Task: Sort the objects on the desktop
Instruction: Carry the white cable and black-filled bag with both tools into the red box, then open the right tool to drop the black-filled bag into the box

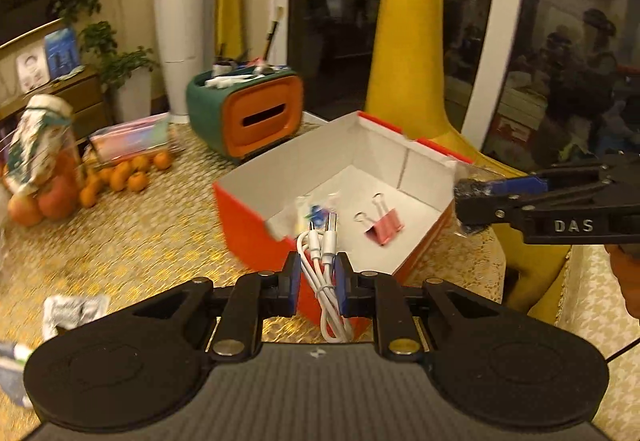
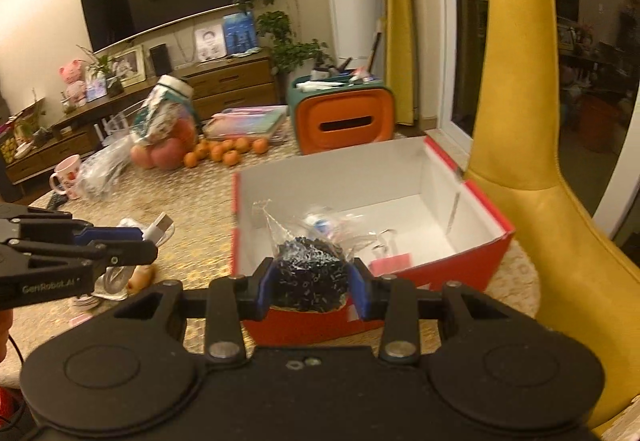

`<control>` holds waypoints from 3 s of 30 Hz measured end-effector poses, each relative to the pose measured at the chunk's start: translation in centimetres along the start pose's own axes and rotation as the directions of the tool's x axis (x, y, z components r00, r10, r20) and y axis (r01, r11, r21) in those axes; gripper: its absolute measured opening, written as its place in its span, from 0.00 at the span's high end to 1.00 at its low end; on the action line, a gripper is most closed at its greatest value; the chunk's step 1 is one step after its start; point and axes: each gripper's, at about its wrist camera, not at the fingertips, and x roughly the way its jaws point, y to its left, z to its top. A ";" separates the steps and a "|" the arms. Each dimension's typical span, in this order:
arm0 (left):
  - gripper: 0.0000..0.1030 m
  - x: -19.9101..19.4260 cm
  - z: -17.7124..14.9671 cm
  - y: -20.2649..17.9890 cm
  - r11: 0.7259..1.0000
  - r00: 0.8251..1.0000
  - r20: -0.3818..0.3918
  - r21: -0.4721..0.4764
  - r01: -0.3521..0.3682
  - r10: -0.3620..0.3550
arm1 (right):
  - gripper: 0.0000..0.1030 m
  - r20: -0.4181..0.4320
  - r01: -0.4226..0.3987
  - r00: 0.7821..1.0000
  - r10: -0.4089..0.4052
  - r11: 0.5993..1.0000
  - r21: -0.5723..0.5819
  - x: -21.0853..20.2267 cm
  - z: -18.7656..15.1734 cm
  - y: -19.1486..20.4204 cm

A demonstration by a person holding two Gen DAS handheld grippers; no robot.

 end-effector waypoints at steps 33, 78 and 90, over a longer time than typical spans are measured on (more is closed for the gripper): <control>0.84 13.4 4.7 -4.3 0.993 0.988 -0.143 0.095 0.072 -0.058 | 0.63 -0.105 0.117 0.987 -0.121 0.992 -0.051 12.1 5.4 -5.8; 0.84 23.8 3.2 -3.7 0.994 0.841 -0.541 0.083 0.077 -0.020 | 0.59 -0.397 0.142 0.899 -0.184 0.981 -0.134 24.1 5.6 -6.5; 0.84 23.2 3.0 -2.9 0.996 0.839 -0.542 0.038 0.082 -0.048 | 0.41 -0.372 0.143 0.909 -0.186 0.980 -0.138 23.4 6.0 -6.2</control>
